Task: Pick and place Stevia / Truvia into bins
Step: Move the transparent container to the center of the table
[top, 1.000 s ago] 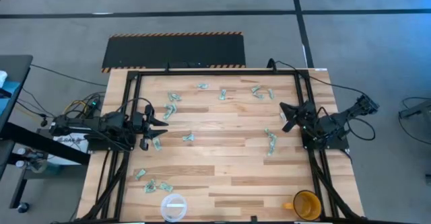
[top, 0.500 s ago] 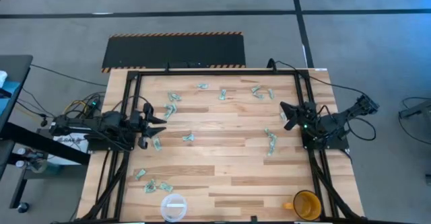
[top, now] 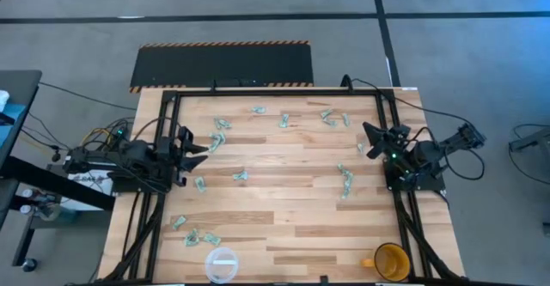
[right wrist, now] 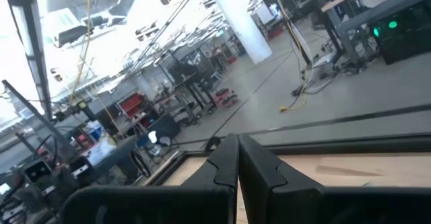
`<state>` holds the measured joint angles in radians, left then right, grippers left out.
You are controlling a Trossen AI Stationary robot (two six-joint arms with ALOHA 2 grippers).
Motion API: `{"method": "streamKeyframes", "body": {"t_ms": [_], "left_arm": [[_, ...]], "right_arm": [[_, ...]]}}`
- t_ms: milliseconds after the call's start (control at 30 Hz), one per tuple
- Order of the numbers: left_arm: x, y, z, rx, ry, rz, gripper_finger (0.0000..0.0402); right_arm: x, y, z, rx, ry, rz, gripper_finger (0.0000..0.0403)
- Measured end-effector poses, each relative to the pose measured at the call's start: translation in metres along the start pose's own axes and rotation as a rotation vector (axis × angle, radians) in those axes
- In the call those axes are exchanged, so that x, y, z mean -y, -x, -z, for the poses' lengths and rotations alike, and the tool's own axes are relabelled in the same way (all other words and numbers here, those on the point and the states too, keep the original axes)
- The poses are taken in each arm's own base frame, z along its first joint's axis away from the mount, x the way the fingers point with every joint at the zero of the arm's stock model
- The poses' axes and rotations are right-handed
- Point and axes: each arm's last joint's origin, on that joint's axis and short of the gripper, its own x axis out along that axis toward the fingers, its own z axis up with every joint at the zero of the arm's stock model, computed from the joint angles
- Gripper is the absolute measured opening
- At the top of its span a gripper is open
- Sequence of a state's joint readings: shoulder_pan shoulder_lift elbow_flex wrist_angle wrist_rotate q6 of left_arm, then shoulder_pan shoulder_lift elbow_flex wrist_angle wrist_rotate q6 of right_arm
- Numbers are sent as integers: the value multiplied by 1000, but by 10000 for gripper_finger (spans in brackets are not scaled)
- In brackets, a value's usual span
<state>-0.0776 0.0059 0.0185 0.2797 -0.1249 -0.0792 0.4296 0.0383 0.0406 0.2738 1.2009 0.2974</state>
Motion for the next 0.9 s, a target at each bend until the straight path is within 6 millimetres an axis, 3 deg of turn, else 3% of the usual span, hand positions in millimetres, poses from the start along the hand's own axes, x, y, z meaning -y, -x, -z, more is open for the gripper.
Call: {"method": "streamKeyframes", "body": {"t_ms": [367, 667, 900], "left_arm": [[-3, 0, -3, 34, -74, -120, 107], [-2, 1, -9, 99, -41, -99, 107], [-2, 1, -14, 156, 36, -87, 107]], "right_arm": [[-4, -3, -9, 38, 32, -136, 0], [-16, -1, -51, 292, 184, -390, 0], [-35, -4, -81, 177, 285, -396, 0]]}}
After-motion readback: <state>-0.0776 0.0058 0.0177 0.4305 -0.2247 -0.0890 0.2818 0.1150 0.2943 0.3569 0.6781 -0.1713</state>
